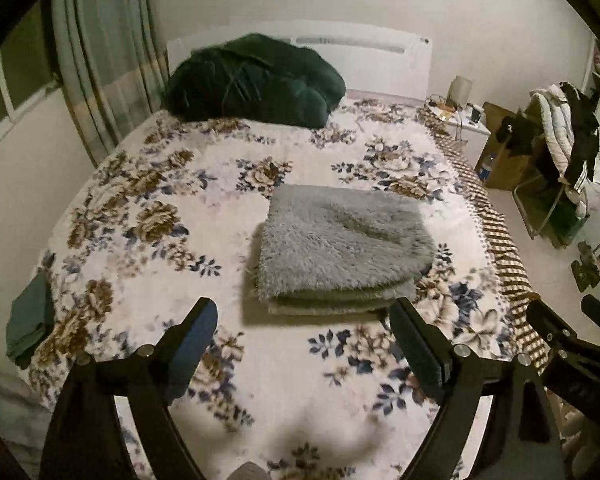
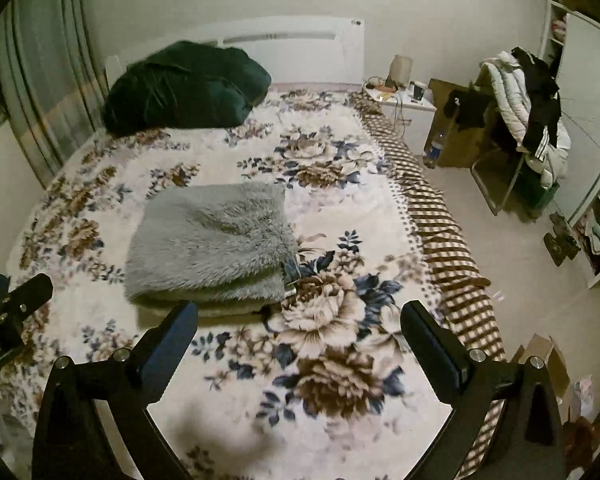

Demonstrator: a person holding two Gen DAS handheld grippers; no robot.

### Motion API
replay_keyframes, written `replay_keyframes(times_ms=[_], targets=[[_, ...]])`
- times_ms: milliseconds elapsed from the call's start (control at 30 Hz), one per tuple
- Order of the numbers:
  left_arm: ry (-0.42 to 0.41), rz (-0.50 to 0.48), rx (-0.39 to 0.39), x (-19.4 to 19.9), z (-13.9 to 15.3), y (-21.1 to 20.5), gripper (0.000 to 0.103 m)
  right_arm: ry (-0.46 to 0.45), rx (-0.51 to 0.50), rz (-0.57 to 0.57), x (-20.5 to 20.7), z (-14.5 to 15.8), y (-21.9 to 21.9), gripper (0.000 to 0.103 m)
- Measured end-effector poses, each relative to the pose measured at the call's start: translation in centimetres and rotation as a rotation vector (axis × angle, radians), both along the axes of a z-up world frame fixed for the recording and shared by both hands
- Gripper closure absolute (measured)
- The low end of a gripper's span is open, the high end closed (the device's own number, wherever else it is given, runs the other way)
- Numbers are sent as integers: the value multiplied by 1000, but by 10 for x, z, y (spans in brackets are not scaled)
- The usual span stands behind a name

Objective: Fold towel

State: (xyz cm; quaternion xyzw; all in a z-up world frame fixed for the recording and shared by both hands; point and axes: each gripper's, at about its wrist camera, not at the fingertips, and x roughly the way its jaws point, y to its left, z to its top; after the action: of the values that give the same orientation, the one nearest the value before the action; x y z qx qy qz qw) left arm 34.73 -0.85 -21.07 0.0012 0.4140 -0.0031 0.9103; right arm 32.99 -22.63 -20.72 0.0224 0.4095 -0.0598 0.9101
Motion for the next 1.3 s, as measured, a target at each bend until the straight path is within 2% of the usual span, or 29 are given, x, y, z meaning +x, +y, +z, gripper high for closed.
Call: replay_keyframes(times_ms=[367,533,700,767,1033,1300], targets=[[-115,21,16,-140,95,-11,15,-159,-1,52,-160,124,1,0],[-135,44,5,-182,122,-11,15,-207,-16,87,-223,168,8,0],[-150,50,-2,-208,142,-7,15,-225,-15,90,-271,203,11,0],[-151,41,-12,-214,147,-6,0,-230,-14,84,-284,213,11,0],[-176,42,9,-232,156,-2,0,-240,-25,77,-318,242,18,0],[-174,36,10,-245,160,2,0,-248,-27,74,-325,253,18,0]])
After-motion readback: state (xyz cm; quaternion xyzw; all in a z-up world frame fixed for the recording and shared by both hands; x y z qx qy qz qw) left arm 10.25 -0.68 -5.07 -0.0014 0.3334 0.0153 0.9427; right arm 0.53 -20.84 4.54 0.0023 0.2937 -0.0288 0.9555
